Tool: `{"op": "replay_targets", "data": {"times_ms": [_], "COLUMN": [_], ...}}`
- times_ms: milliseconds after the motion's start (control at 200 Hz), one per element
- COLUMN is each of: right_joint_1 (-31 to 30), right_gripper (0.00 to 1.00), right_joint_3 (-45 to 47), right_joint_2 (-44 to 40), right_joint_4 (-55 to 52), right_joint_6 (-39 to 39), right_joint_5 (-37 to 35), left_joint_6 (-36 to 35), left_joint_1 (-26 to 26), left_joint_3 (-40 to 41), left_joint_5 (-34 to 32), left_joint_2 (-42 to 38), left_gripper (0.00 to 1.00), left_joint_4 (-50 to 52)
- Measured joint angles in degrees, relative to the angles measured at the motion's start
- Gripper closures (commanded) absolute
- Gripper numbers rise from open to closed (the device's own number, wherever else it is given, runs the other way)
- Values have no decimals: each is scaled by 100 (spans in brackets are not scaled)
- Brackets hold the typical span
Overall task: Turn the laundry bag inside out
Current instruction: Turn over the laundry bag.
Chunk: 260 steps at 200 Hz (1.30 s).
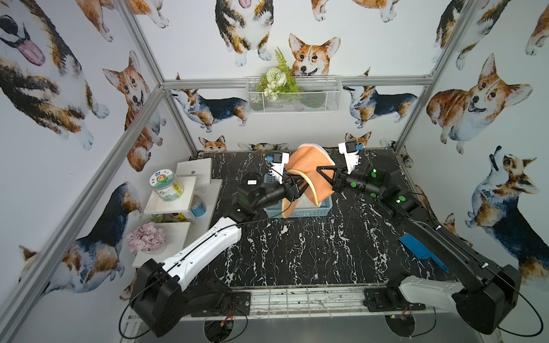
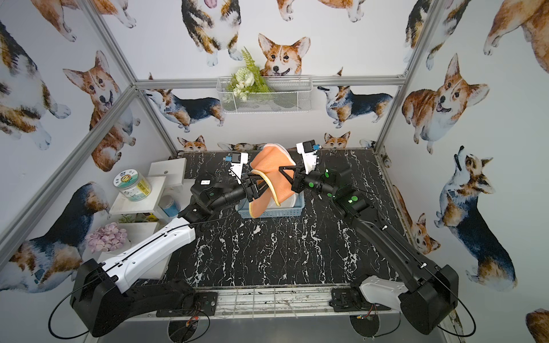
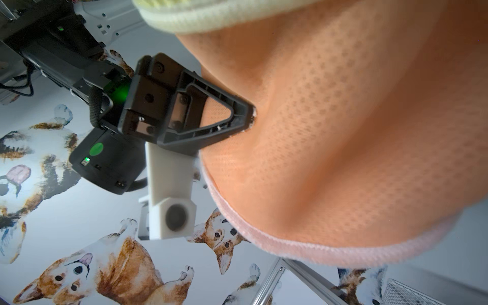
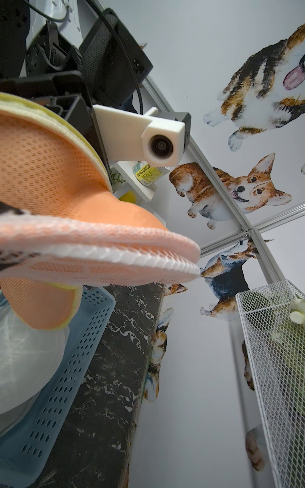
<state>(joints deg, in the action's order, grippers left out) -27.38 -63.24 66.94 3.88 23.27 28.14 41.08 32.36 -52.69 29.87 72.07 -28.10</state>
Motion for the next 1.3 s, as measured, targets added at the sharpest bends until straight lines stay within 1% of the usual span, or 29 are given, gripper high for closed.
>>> {"op": "replay_targets", "data": {"times_ms": [145, 255, 370, 430, 515, 631, 746, 866, 1131, 1301], "right_joint_1": [0, 0, 7, 46, 166, 345, 413, 424, 535, 564], "right_gripper": [100, 100, 100, 100, 100, 100, 100, 100, 100, 100], "right_joint_3": [103, 212, 330, 391, 494, 645, 730, 859, 977, 1064], "right_joint_2": [-48, -52, -52, -48, -46, -42, 22, 146, 308, 396], "right_joint_4": [151, 380, 686, 863, 1134, 1530, 1958, 2522, 3351, 3836], "right_joint_6": [42, 199, 398, 535, 802, 1215, 1563, 1965, 2732, 3051], "right_joint_5": [262, 472, 647, 782, 981, 1331, 1633, 1873, 2245, 2387], "left_joint_6": [367, 632, 942, 1093, 1226, 1436, 1530, 1786, 1980, 2409], "left_joint_1": [-304, -361, -404, -433, -514, -682, -723, -734, -719, -713], "left_joint_3": [236, 289, 328, 348, 411, 529, 529, 533, 710, 804], "left_joint_5": [-42, 92, 269, 367, 479, 540, 654, 798, 962, 1084], "left_joint_2": [234, 374, 496, 553, 581, 586, 614, 769, 826, 964], "left_gripper": [51, 44, 41, 40, 35, 33, 33, 37, 38, 40], "left_joint_4": [-321, -695, -1128, -1292, -1502, -1738, -1967, -2350, -2881, -3615]}}
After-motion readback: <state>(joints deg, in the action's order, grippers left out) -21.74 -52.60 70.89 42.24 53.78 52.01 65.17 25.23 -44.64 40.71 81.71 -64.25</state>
